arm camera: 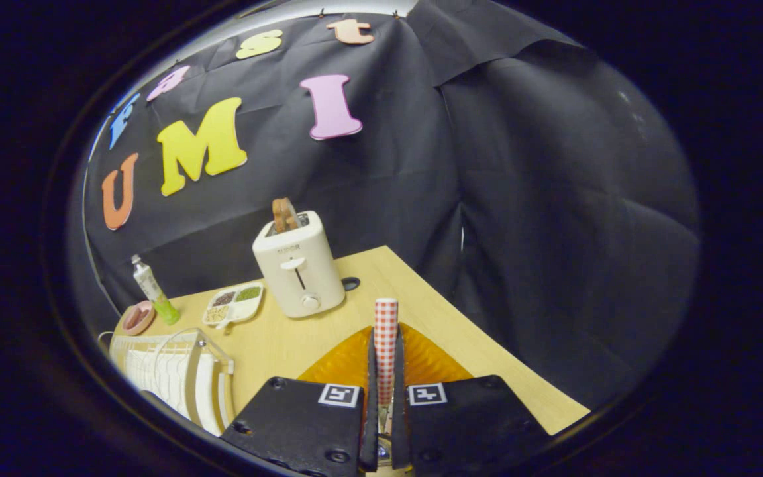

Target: Take the plate from the dish rack, then take the spoon from the basket and place it into the plate.

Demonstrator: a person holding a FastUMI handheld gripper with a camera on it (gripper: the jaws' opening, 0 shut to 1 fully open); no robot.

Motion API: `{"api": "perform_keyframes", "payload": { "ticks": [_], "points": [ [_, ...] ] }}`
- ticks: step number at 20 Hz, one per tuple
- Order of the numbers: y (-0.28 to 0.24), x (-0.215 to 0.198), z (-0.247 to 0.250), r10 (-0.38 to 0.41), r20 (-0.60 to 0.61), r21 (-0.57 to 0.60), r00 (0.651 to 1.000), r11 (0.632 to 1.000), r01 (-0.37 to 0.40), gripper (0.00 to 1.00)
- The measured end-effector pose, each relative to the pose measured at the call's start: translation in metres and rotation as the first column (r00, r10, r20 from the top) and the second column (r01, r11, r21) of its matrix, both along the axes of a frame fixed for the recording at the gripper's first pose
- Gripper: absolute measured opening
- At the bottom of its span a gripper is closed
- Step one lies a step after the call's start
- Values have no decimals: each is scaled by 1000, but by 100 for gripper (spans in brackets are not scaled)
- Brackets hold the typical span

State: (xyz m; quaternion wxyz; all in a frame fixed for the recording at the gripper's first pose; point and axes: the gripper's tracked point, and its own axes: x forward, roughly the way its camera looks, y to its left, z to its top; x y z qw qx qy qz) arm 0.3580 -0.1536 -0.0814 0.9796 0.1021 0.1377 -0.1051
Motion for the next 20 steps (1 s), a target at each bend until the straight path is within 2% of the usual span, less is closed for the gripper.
{"api": "perform_keyframes", "payload": {
  "ticks": [5, 7, 14, 16, 20],
  "points": [
    [19, -25, 70, 22, 177, -128, 984, 992, 1, 13],
    [33, -39, 95, 33, 208, -159, 978, 987, 1, 13],
    [87, -125, 189, 78, 332, -195, 940, 981, -12, 13],
    [111, -153, 204, 99, 365, -192, 926, 981, -30, 13],
    [165, -203, 198, 147, 385, -208, 911, 976, -69, 13]
  ]
}}
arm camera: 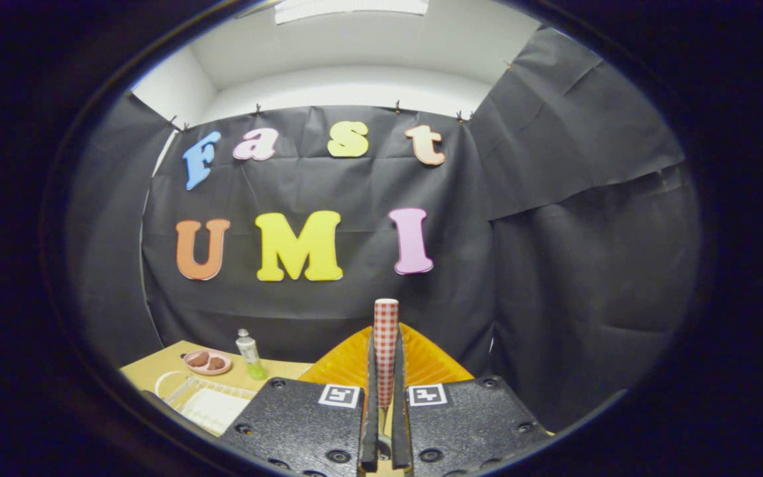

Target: Take the plate from the dish rack, then take the spoon from the basket and place it into the plate.

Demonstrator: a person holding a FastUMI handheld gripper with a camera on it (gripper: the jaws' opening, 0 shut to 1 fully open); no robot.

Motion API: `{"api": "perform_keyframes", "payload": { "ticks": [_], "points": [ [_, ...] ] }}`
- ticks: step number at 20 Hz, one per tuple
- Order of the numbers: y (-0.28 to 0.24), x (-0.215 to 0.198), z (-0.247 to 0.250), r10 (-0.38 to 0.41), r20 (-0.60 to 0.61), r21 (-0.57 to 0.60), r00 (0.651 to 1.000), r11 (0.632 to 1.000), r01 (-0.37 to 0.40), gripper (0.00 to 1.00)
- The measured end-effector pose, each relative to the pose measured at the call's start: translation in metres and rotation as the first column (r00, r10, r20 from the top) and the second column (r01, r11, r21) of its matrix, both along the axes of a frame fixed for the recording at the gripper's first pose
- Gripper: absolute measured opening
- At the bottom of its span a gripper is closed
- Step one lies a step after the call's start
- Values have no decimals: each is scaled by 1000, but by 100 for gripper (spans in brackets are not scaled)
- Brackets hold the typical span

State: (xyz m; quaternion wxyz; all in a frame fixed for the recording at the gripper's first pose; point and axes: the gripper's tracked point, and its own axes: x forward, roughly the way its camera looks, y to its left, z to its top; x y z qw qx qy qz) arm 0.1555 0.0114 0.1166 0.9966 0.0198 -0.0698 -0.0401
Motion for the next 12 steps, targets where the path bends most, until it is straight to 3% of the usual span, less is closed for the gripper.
{"api": "perform_keyframes", "payload": {
  "ticks": [6, 12],
  "points": [
    [101, -51, -70, 111, -16, -5, 994, 994, -111, 13],
    [175, -75, -160, 185, -58, 26, 981, 983, -184, 15]
  ]
}}
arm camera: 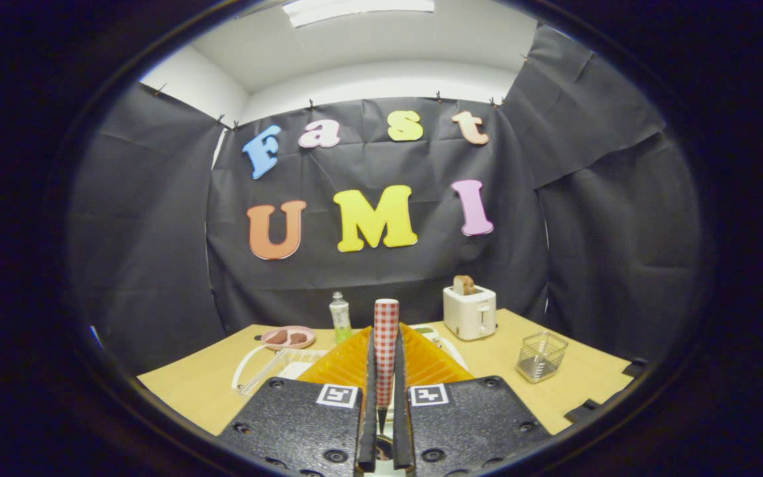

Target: Take the plate from the dish rack, then take the spoon from the basket and place it into the plate.

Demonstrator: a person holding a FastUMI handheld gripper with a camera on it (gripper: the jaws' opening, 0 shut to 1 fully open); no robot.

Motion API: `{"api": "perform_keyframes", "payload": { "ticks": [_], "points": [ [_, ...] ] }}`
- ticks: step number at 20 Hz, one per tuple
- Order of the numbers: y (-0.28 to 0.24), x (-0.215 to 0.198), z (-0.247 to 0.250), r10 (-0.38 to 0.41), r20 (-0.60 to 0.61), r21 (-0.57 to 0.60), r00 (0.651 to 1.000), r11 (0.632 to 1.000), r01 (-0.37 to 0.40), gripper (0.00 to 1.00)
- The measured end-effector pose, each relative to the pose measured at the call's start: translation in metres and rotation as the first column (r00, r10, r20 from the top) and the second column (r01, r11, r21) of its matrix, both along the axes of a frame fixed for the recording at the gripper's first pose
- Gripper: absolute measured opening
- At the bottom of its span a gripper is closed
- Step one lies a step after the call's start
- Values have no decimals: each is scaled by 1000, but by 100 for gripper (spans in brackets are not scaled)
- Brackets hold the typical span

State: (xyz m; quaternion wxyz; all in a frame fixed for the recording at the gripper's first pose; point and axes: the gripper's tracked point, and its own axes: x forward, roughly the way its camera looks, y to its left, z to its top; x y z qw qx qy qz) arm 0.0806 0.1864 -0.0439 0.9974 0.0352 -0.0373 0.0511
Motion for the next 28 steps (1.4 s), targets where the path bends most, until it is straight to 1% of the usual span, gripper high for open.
{"api": "perform_keyframes", "payload": {
  "ticks": [1, 5, 9, 12, 14, 18, 23, 25, 26, 28],
  "points": [
    [8, 1, -14, 6, -10, -4, 1000, 1000, -6, 15],
    [19, 7, -56, -18, -28, -24, 999, 1000, 18, 16],
    [22, 9, -85, -23, -36, 4, 999, 1000, 23, 16],
    [21, 6, -101, -33, -41, -27, 999, 999, 32, 18],
    [22, 5, -111, -15, -57, -48, 998, 999, 12, 19],
    [10, 2, -113, -34, -64, -81, 997, 996, 29, 21],
    [-6, 3, -116, -64, -118, -95, 991, 994, 53, 25],
    [-18, 2, -115, -89, -131, -103, 987, 992, 76, 28],
    [-24, 1, -112, -96, -132, -98, 987, 992, 83, 31],
    [-29, -5, -104, -83, -116, -84, 990, 994, 73, 38]
  ]
}}
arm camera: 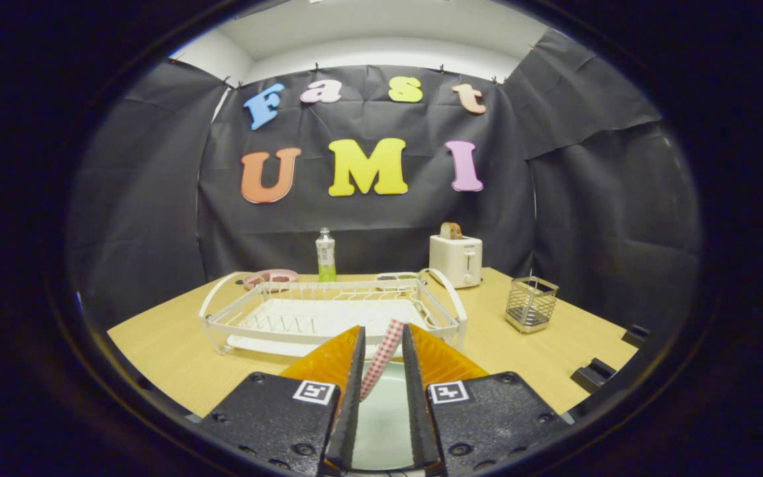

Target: Take the plate from the dish rack, then take the spoon from the basket and place it into the plate.

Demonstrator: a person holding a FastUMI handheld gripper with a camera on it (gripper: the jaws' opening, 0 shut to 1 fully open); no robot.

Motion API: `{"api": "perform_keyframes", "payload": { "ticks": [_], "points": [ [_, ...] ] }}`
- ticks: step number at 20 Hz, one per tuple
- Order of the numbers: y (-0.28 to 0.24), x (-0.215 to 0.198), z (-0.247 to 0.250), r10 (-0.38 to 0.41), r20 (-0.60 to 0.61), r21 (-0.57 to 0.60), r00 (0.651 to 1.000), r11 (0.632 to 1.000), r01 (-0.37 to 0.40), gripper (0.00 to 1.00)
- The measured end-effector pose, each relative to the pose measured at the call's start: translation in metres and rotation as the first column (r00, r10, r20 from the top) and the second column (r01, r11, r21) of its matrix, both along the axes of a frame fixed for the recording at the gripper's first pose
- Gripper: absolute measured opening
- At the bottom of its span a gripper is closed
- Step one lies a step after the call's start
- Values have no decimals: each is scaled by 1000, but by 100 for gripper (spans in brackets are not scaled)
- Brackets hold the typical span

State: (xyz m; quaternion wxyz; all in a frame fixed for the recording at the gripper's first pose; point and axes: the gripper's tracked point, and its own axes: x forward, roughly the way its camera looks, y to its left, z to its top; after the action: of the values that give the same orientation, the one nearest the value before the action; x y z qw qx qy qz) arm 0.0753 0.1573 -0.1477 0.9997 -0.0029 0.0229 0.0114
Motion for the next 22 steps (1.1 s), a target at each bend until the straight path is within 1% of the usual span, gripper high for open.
{"api": "perform_keyframes", "payload": {
  "ticks": [1, 3, 6, 7, 10, 11, 13, 16, 19, 20, 22],
  "points": [
    [-8, -5, 4, -9, 11, -1, 1000, 1000, 9, 39],
    [-19, -15, 17, -21, 44, -12, 999, 1000, 21, 43],
    [-38, -31, 34, -54, 80, -51, 995, 997, 58, 58],
    [-42, -35, 37, -57, 81, -60, 995, 996, 62, 62],
    [-47, -51, 50, -34, 59, -51, 998, 998, 37, 100],
    [-53, -56, 57, -34, 65, -43, 997, 998, 37, 100],
    [-73, -67, 73, -76, 72, -21, 995, 997, 78, 100],
    [-96, -93, 101, -91, 88, 13, 992, 996, 91, 100],
    [-131, -116, 125, -146, 104, 52, 984, 989, 142, 100],
    [-139, -121, 131, -154, 101, 70, 983, 987, 147, 100],
    [-145, -129, 140, -142, 96, 91, 985, 987, 134, 100]
  ]
}}
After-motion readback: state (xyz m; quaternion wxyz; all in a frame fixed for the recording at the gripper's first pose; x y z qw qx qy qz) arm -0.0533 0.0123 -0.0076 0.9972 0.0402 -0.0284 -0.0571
